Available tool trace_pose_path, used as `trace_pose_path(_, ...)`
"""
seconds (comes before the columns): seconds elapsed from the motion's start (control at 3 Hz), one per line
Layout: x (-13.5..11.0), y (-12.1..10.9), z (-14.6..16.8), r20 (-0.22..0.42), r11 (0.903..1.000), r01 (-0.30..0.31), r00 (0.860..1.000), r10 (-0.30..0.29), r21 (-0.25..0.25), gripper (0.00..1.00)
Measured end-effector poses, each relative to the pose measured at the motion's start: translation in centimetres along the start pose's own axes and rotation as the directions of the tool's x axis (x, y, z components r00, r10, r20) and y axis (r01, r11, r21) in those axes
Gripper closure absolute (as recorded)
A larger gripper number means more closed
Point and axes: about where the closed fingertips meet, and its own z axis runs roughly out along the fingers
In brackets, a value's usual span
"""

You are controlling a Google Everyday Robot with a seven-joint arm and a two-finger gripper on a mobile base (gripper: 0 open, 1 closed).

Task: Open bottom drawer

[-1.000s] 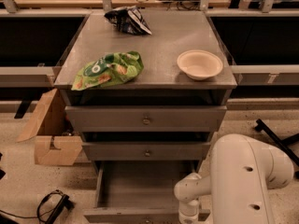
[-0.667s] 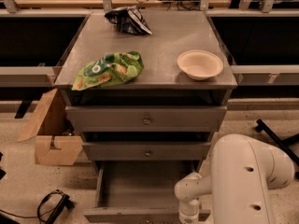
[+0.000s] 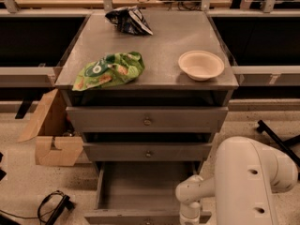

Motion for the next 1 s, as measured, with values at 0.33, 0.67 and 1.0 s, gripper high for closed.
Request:
trace_pose_path(0.33, -0.04, -0.16, -0.36, 0.001, 1.0, -0.002, 1.0, 0.002, -0.004, 1.0)
trace_pose_path(0.67, -0.16, -0.11, -0.41, 0.006, 0.9999, -0.006, 1.0, 0.006, -0.01, 1.0)
trace_pose_path(1.0, -0.28, 0.04, -0.43, 0.011, 0.9997, -0.012, 1.0, 0.012, -0.02, 1.0)
